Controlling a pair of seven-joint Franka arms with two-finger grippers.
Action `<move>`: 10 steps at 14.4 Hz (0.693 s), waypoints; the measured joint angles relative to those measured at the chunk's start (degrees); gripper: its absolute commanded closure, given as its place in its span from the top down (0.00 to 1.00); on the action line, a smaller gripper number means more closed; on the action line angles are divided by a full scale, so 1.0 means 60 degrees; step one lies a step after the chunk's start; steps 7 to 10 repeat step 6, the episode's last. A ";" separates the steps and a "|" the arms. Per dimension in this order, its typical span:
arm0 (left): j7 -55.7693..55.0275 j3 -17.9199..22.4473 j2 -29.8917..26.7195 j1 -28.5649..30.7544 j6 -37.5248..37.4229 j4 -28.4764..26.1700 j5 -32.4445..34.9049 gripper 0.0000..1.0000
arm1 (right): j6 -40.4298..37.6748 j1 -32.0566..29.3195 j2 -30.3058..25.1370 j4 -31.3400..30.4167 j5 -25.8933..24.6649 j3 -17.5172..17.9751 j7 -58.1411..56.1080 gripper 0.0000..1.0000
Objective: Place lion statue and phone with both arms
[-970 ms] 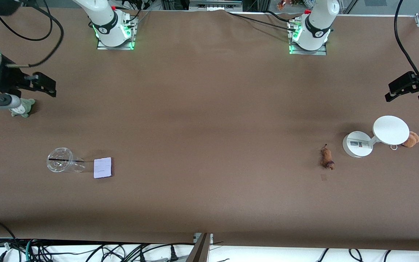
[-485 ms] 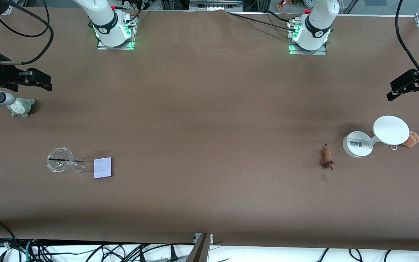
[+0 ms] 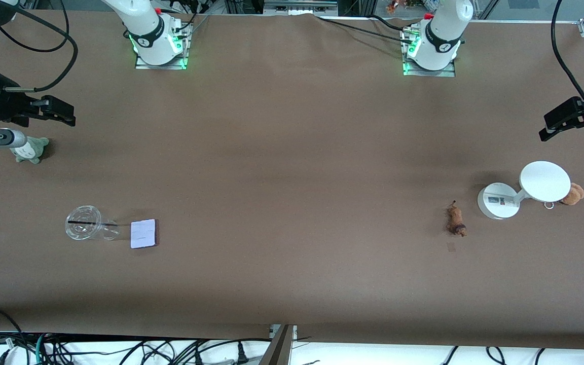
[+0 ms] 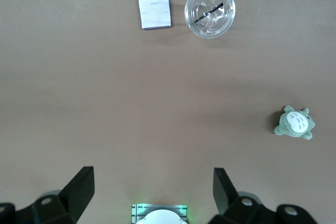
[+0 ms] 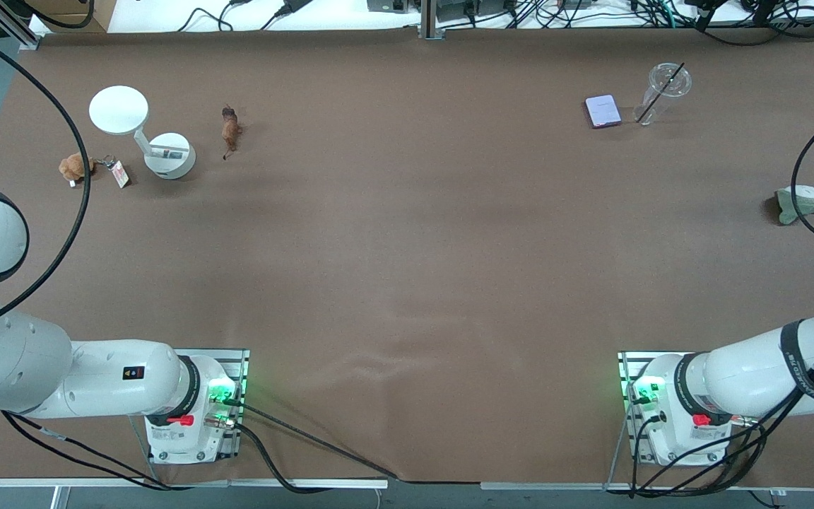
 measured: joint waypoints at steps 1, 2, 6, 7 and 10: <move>0.0000 0.0009 0.0018 0.0003 -0.0007 -0.0002 0.0000 1.00 | 0.0001 -0.0021 0.0028 0.0002 0.0000 -0.0010 -0.0012 1.00; -0.0001 0.0020 0.0063 0.0010 -0.0014 -0.0003 0.0000 1.00 | 0.0003 -0.0032 0.0057 0.0007 0.0000 -0.0024 -0.0022 1.00; -0.0017 0.0045 0.0299 0.0030 -0.0015 -0.0004 0.0000 1.00 | 0.0005 -0.0034 0.0094 0.0015 0.0000 -0.0037 -0.0027 1.00; -0.0017 0.0045 0.0299 0.0030 -0.0015 -0.0004 0.0000 1.00 | 0.0005 -0.0034 0.0094 0.0015 0.0000 -0.0037 -0.0027 1.00; -0.0017 0.0045 0.0299 0.0030 -0.0015 -0.0004 0.0000 1.00 | 0.0005 -0.0034 0.0094 0.0015 0.0000 -0.0037 -0.0027 1.00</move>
